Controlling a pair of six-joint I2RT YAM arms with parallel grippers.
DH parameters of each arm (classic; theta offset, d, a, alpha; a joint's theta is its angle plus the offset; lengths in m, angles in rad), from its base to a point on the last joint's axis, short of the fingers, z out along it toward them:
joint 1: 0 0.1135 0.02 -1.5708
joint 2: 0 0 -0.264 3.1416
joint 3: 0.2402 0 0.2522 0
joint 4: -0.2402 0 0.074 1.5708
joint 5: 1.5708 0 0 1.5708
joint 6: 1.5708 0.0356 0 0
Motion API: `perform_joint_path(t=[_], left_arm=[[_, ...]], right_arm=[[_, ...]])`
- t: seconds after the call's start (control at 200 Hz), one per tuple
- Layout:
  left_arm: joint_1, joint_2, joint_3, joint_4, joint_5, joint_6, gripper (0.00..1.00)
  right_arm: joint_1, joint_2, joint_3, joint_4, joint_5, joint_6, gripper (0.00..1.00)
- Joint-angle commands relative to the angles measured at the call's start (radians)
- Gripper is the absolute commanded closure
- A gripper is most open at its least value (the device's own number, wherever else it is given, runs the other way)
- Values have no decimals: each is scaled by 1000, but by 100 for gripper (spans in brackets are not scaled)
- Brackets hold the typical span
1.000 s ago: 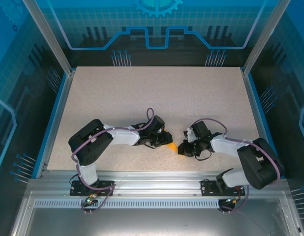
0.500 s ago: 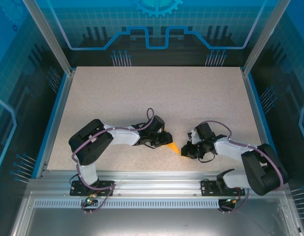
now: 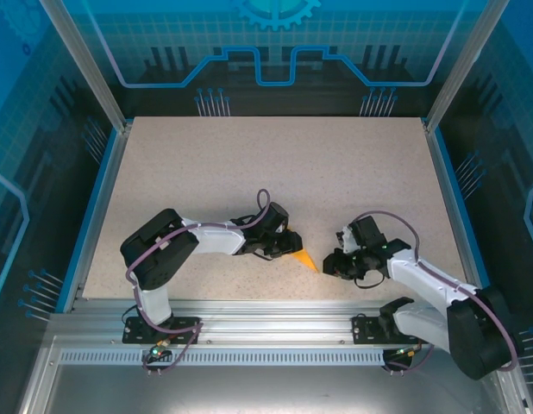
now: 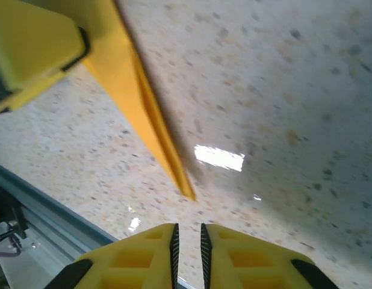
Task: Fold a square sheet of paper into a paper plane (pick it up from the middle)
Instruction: Fold the wing for the fifth time at the center of the table.
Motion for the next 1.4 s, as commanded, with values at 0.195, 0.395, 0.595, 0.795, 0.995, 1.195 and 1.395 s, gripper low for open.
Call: perform_joint_path(t=[0.195, 0.395, 0.595, 0.795, 0.995, 1.195, 1.395], left_arm=[[13, 23, 4, -53, -7, 17, 61], [20, 18, 22, -78, -16, 33, 61], [101, -24, -12, -81, -15, 70, 61], [230, -26, -34, -94, -12, 159, 60], [316, -102, -93, -115, -2, 201, 60], [329, -276, -54, -239, 4, 236, 56], [299, -431, -100, -292, 23, 135, 49]], right_arm=[[70, 263, 99, 215, -96, 27, 84], [47, 383, 66, 159, -21, -28, 89], [45, 389, 37, 140, 0, -38, 91], [44, 385, 45, 136, -14, -46, 91], [45, 362, 55, 155, -51, -38, 89], [78, 223, 117, 145, -100, -32, 80], [26, 65, 174, 31, 9, -67, 67]])
